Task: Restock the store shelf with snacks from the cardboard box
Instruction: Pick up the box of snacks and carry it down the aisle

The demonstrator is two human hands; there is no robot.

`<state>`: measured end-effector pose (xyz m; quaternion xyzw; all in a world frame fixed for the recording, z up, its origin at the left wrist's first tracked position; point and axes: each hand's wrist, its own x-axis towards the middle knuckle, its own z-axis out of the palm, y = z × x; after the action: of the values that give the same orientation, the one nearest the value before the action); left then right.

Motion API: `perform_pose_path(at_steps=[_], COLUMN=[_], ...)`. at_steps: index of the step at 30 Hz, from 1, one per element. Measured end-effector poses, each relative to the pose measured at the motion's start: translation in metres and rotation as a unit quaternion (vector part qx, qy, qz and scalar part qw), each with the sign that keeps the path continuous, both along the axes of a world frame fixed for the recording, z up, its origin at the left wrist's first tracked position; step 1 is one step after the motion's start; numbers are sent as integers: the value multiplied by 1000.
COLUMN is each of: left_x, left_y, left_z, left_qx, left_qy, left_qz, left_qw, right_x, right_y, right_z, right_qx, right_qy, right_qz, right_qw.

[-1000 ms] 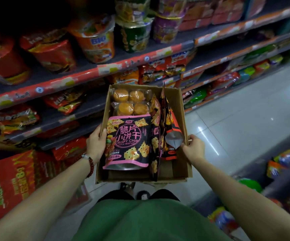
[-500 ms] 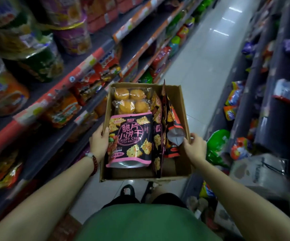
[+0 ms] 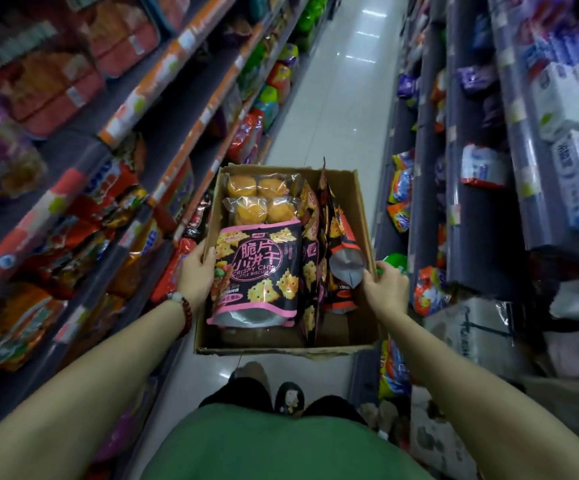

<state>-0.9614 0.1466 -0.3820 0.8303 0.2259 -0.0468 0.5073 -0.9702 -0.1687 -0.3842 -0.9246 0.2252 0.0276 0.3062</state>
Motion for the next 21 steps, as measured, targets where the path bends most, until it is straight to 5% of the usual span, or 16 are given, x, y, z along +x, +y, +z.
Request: perform_pose_path(at_steps=[21], left_x=[359], left_y=[-41], left_z=[0], left_qx=[-34], left_qy=[19], left_qz=[-169], left_qw=[985], right_x=[242], right_y=[-19], right_z=[2], right_qx=[0], right_qy=[2], right_qz=[-184], right_qw=[983])
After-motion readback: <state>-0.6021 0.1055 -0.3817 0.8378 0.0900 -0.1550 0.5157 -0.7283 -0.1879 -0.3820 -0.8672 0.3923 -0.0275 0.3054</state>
